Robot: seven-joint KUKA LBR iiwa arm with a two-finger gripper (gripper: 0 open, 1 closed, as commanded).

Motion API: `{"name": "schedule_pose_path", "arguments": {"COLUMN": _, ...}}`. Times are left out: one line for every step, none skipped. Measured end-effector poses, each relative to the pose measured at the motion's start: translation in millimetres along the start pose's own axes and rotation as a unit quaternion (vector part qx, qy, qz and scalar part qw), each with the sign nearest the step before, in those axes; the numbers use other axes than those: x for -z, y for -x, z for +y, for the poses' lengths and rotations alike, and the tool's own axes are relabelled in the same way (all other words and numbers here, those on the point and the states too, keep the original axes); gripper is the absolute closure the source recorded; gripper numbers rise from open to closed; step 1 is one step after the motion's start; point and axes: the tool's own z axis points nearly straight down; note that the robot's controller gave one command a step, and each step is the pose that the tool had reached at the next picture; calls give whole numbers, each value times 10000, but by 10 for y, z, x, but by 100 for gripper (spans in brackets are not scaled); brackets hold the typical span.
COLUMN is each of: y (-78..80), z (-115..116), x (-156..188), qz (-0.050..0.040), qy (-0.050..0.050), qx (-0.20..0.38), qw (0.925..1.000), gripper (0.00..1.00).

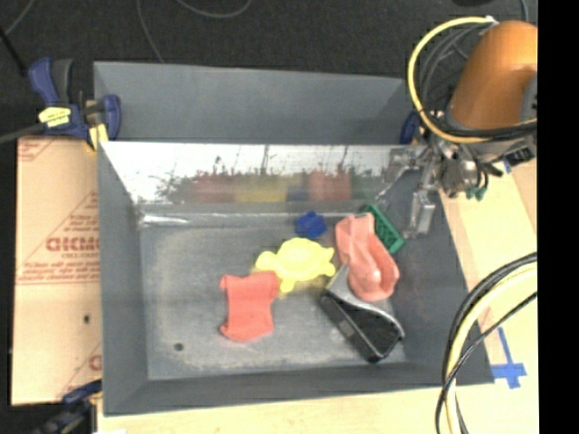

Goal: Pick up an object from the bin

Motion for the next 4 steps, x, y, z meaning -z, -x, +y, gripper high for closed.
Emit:
{"name": "schedule_pose_path", "arguments": {"y": -214, "z": 700, "x": -848, "qz": -3, "qy": 6, "qx": -34, "qw": 10000, "gripper": 0}}
{"name": "schedule_pose_path", "arguments": {"y": -299, "z": 975, "x": -866, "qz": 37, "qy": 6, "qx": 483, "qw": 9988, "gripper": 0}}
{"name": "schedule_pose_path", "arguments": {"y": -304, "z": 1352, "x": -793, "qz": -25, "qy": 6, "qx": 225, "qw": 9997, "gripper": 0}}
{"name": "schedule_pose_path", "arguments": {"y": -224, "z": 1522, "x": -1135, "qz": -61, "qy": 0, "qx": 324, "qw": 9995, "gripper": 0}}
